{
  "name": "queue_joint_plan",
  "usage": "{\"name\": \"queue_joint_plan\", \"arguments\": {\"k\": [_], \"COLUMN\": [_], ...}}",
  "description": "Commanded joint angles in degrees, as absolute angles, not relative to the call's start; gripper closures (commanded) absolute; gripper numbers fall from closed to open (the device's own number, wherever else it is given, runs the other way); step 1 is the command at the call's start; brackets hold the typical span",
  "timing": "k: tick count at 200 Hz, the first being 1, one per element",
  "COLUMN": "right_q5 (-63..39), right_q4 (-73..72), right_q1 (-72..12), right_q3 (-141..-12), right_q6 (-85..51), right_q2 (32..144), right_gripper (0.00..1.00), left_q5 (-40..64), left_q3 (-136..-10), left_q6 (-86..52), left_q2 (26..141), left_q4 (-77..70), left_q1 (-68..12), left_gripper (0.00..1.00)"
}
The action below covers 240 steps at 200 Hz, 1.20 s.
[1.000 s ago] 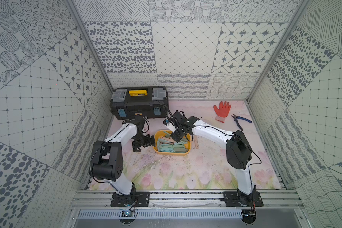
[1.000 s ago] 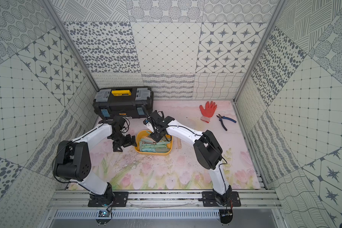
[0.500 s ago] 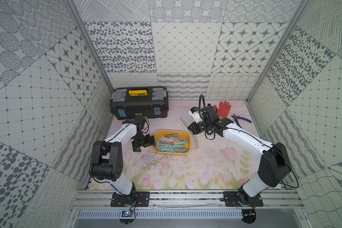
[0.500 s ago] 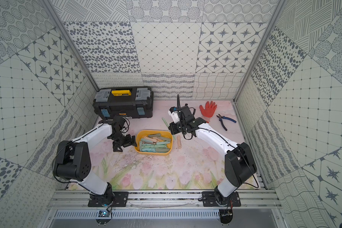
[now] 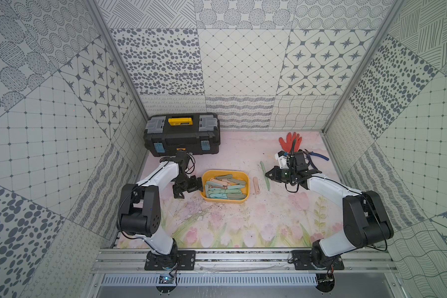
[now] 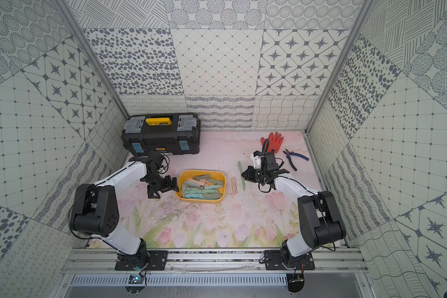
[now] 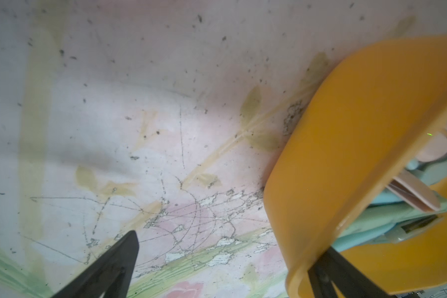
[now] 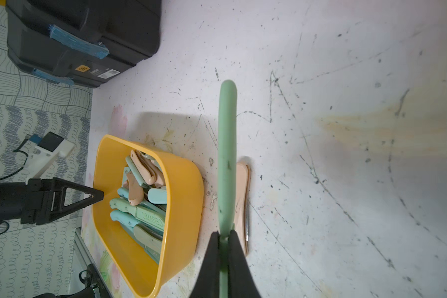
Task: Take the fruit knife out of the storage box
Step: Place the fruit knife at the center of the board.
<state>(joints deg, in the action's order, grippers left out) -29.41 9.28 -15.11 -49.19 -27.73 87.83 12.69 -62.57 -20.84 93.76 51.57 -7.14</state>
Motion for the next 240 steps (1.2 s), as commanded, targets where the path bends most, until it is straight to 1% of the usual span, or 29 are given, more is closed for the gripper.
{"name": "queue_joint_plan", "arguments": {"k": [1, 29, 86, 128, 142, 170, 193, 210, 240], "right_q5": [-32.34, -33.48, -32.90, -32.68, -32.14, -31.11, -31.02, -30.64, -30.41], "right_q4": [1.35, -4.78, -7.77, -9.91, -9.30, -7.92, -6.43, -5.75, -4.10], "right_q1": [-15.16, -14.85, -14.85, -14.77, -14.70, -14.40, -14.02, -13.89, -13.80], "right_q3": [-46.82, -43.56, -41.96, -40.88, -40.93, -41.07, -41.66, -41.75, -42.25], "right_q6": [-30.93, -33.06, -34.03, -34.95, -34.58, -33.84, -33.33, -32.89, -32.31], "right_q2": [90.15, 93.22, 97.43, 98.97, 98.71, 98.35, 98.46, 98.09, 96.83], "right_gripper": [0.99, 0.99, 0.99, 0.96, 0.92, 0.91, 0.83, 0.74, 0.67], "left_q5": [12.72, 12.62, 12.53, 12.65, 12.53, 12.50, 12.42, 12.43, 12.38], "left_q3": [-62.91, -62.81, -62.90, -62.84, -62.89, -62.91, -62.87, -62.90, -62.86], "left_q6": [-21.27, -21.27, -21.27, -21.27, -21.27, -21.27, -21.27, -21.27, -21.23], "left_q2": [93.94, 93.83, 93.65, 93.88, 93.79, 93.78, 93.83, 93.78, 93.79], "left_q4": [52.71, 52.64, 52.59, 52.61, 52.58, 52.60, 52.57, 52.61, 52.57], "left_q1": [-6.71, -6.73, -6.73, -6.71, -6.72, -6.69, -6.70, -6.68, -6.72], "left_gripper": [0.02, 0.02, 0.02, 0.02, 0.02, 0.02, 0.02, 0.02, 0.02]}}
